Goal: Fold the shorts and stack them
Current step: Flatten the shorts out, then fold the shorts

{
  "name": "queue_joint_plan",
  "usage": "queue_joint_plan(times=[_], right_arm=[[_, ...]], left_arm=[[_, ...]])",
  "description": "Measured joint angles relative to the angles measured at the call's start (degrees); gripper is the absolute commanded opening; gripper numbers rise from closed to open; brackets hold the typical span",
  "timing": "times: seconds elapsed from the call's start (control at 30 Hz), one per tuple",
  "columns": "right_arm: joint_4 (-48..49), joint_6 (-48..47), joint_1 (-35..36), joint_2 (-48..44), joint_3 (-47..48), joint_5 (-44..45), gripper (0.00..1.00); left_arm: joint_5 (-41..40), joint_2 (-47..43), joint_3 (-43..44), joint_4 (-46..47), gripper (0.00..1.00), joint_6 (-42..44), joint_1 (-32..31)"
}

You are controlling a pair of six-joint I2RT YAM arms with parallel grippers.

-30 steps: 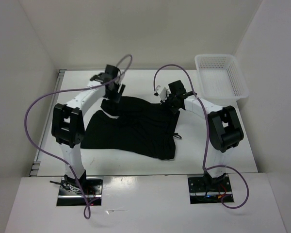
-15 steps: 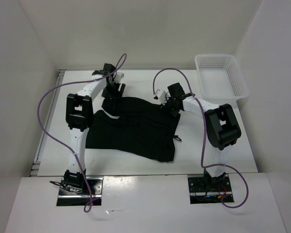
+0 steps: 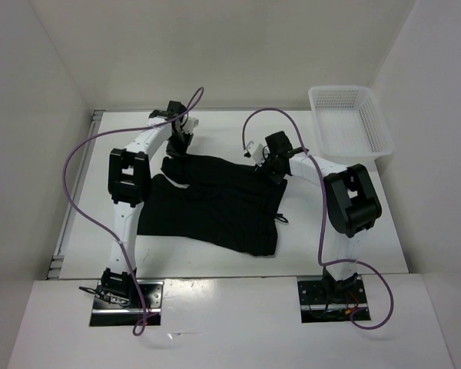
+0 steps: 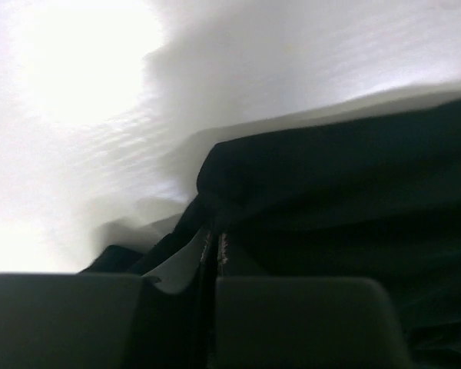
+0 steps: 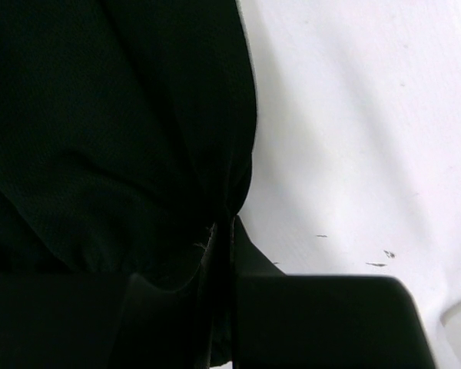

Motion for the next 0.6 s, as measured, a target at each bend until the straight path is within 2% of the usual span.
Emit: queue_joint_plan(times=[0.17,0.33,0.47,0.6], right_arm=[[1.86,0.04,0.0,0.0,0.37,3.26,0.0],[3.8,-0.87,0.46,-1.01,3.06,4.22,0.0],[5.46,-2.19,0.76,-4.61,4.46,4.26,0.0],[4.66,-3.74,0.96,-9.11,4.44,4.2,0.0]], left_arm=[[-7.15,-2.34,1.6,3.8,0.0,-0.02,-0.2],[-12.24,-14.1,1.18,10.88,0.0,-0.17,-0.13],[-13.44,-27.52,-6.05,16.15,0.01,-0.24,-0.59],[-15.85,-38.25,-20.92,20.94,0.06,-0.09,-1.79]])
